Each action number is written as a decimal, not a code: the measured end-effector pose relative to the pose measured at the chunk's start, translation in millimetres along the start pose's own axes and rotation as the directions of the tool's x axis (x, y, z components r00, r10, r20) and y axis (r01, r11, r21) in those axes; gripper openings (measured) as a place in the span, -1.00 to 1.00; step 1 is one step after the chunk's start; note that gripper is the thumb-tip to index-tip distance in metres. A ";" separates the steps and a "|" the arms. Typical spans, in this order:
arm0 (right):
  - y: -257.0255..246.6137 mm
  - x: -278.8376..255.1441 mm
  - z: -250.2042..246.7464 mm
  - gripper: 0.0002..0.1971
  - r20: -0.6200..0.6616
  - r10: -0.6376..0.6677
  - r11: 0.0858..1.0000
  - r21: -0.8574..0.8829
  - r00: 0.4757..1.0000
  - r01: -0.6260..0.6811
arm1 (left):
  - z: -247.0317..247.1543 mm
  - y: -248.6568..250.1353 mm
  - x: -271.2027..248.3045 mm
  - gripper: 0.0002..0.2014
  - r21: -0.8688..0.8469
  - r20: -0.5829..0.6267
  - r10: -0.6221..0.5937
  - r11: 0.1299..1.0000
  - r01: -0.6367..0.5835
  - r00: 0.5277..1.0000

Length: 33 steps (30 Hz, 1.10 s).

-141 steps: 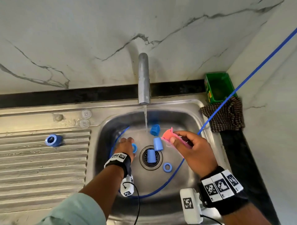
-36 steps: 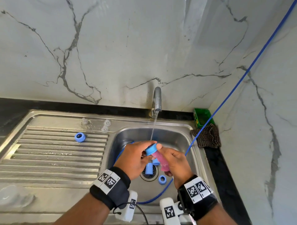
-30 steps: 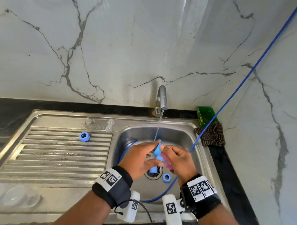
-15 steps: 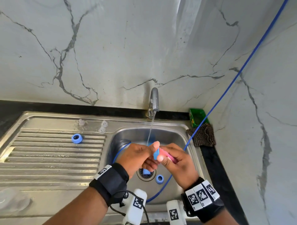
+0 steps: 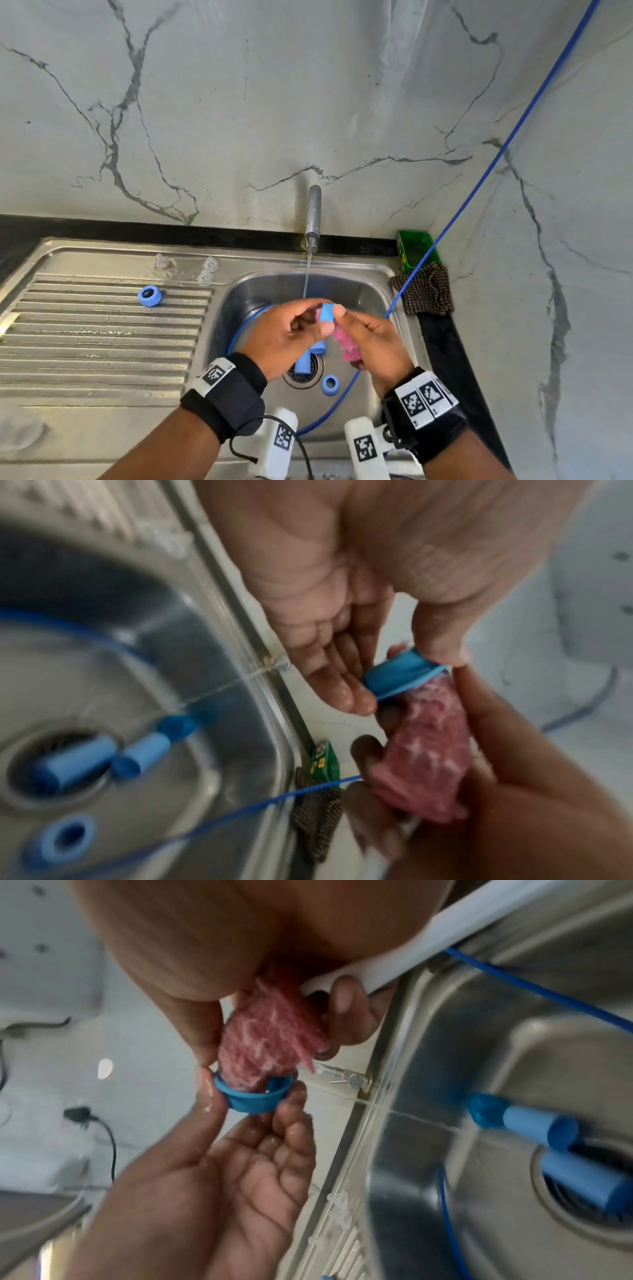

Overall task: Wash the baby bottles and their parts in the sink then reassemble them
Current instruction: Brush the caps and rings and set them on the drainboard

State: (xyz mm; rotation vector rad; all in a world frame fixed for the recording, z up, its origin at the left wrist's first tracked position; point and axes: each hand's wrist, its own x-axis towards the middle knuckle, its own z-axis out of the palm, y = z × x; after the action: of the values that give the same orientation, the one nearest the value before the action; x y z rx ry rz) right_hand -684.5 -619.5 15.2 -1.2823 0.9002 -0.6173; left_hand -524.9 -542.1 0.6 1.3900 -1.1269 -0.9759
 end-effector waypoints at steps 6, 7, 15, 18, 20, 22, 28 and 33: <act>6.6 13.8 -14.9 -0.75 0.195 -0.370 0.874 -0.258 0.908 0.412 | 10.7 9.0 12.2 -0.32 -0.268 0.011 -0.298 0.919 0.290 0.954; 8.1 16.4 -17.1 -0.74 0.206 -0.377 0.854 -0.300 0.903 0.425 | 10.7 8.2 12.7 -0.40 -0.296 0.031 -0.309 0.906 0.304 0.951; 7.8 13.4 -18.3 -0.81 0.093 -0.372 0.836 -0.399 0.924 0.377 | -4.3 -2.2 3.0 -0.57 -0.357 -0.041 -0.216 0.915 0.188 0.975; -4.5 7.5 -22.2 -0.75 -0.013 -0.446 0.816 -0.416 0.895 0.401 | -13.6 -4.6 -2.6 -0.50 -0.374 -0.050 -0.225 0.908 0.190 0.973; -10.6 6.0 -18.4 -0.75 0.015 -0.521 0.756 -0.457 0.854 0.469 | -16.8 -7.2 -6.7 -0.58 -0.345 0.002 -0.207 0.918 0.195 0.978; -13.0 5.1 -10.0 -0.72 0.113 -0.577 0.657 -0.525 0.809 0.541 | -18.5 -10.0 -9.2 -0.65 -0.350 0.047 -0.187 0.917 0.191 0.981; -7.3 6.2 1.6 -0.70 0.229 -0.611 0.477 -0.658 0.758 0.583 | -28.4 -10.2 -12.3 -0.67 -0.238 0.059 -0.124 0.962 0.135 0.990; 1.4 -2.6 11.3 -0.66 0.233 -0.621 0.472 -0.651 0.748 0.595 | -38.6 -16.2 -17.6 -0.78 -0.049 0.117 -0.075 0.996 0.081 0.990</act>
State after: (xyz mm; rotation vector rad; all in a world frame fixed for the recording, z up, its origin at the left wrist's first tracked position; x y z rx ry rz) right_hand -676.5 -611.0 14.8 -2.3659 0.6904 -0.9018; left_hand -489.5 -516.1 -11.3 1.3575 -1.1299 -1.1471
